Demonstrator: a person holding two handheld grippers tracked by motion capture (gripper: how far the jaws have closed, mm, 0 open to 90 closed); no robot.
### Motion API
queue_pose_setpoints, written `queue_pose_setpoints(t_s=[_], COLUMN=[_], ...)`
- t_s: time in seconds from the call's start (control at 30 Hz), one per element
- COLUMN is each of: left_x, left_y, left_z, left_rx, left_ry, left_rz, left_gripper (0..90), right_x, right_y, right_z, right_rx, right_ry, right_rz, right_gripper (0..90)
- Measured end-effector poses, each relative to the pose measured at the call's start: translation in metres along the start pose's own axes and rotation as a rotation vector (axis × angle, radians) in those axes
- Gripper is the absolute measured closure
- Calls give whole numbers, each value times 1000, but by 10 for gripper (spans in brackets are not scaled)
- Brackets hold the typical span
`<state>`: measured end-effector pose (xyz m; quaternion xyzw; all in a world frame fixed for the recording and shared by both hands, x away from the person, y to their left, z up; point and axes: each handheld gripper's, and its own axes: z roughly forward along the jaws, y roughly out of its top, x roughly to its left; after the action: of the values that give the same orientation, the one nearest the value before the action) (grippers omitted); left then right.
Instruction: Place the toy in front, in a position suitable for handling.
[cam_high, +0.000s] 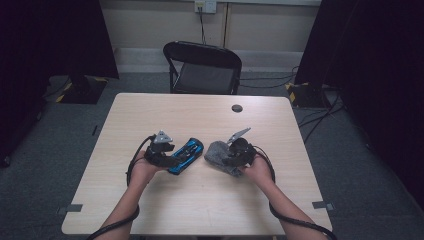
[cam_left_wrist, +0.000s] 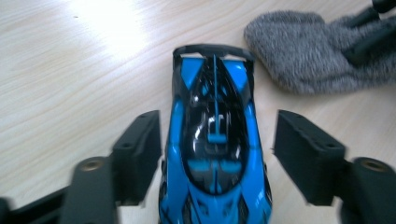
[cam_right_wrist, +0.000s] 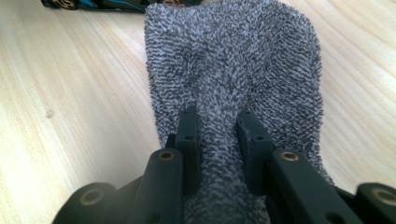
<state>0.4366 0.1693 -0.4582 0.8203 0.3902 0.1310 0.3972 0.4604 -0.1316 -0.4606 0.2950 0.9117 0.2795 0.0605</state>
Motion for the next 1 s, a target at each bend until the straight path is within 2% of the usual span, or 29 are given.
queue_pose_setpoints(t_s=[0.13, 0.2, 0.23, 0.43, 0.47, 0.5, 0.63, 0.77, 0.87, 0.97, 1.0], left_x=[5, 5, 4, -2, -3, -3, -3, -3, -3, -3, -2], left_y=[9, 12, 14, 15, 16, 15, 14, 13, 13, 11, 10], left_z=[10, 14, 16, 23, 24, 26, 29, 30, 31, 32, 33], left_rx=[34, 43, 44, 61, 69, 72, 78, 75, 82, 87, 94], left_ry=[33, 30, 41, 34, 45, 53, 29, 25, 1, 7, 4], left_rz=[7, 1, 13, 35, 47, 36, 12, 21, 12, 26, 27], left_gripper=[370, 403, 392, 376, 376, 376, 405, 436, 462, 460, 454], right_x=[2, 1, 0, -1, -1, -1, -1, 0, -1, -2, -3], right_y=[1, 1, 1, -1, -1, -1, -2, -3, -3, -3, -2], right_z=[1, 1, 1, 2, 2, 2, 2, 2, 0, -4, -6], right_rx=[4, 1, 3, 3, 3, 4, 2, -1, -7, -20, -32], right_ry=[-4, -3, 3, 3, 4, 5, 1, 2, 0, 0, -3], right_rz=[-12, -11, -3, -4, -3, -1, -2, 2, 4, 16, 34], right_gripper=[729, 729, 729, 729, 729, 729, 727, 703, 689, 637, 586])
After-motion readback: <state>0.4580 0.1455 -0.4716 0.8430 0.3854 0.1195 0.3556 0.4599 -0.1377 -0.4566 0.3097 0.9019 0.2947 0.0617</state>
